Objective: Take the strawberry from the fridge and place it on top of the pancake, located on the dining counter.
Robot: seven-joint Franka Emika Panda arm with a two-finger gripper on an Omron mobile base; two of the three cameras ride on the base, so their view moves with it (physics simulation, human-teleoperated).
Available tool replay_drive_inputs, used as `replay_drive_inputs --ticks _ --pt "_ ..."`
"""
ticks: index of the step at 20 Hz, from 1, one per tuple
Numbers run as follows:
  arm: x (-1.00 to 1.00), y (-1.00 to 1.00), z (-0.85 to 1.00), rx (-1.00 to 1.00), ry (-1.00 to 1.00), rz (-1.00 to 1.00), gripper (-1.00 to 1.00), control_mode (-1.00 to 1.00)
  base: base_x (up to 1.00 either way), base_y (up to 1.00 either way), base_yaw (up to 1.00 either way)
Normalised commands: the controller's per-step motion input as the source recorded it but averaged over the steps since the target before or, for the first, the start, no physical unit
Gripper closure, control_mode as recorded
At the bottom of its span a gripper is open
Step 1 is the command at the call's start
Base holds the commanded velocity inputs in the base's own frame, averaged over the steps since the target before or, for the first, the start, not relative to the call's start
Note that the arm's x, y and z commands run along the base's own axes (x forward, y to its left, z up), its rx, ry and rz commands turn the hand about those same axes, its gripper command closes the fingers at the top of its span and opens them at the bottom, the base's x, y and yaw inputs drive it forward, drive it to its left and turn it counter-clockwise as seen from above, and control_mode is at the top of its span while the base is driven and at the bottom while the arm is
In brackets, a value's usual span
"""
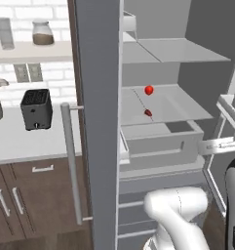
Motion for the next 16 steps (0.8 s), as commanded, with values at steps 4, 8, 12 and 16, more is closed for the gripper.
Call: replay_drive_inputs --ticks 4,8,12,16 --pt "0.0 0.0 0.0 0.0 0.0 0.0 -1.0 1.0 0.97 -0.34 0.0" --pt "0.0 0.0 0.0 0.0 0.0 0.0 -1.0 1.0 1.0 0.0 0.0" --pt "0.0 0.0 0.0 0.0 0.0 0.0 -1.0 1.0 1.0 0.0 0.0" --pt "0.25 0.0 0.0 0.0 0.03 0.0 -1.0 -1.0 0.75 0.0 0.0"
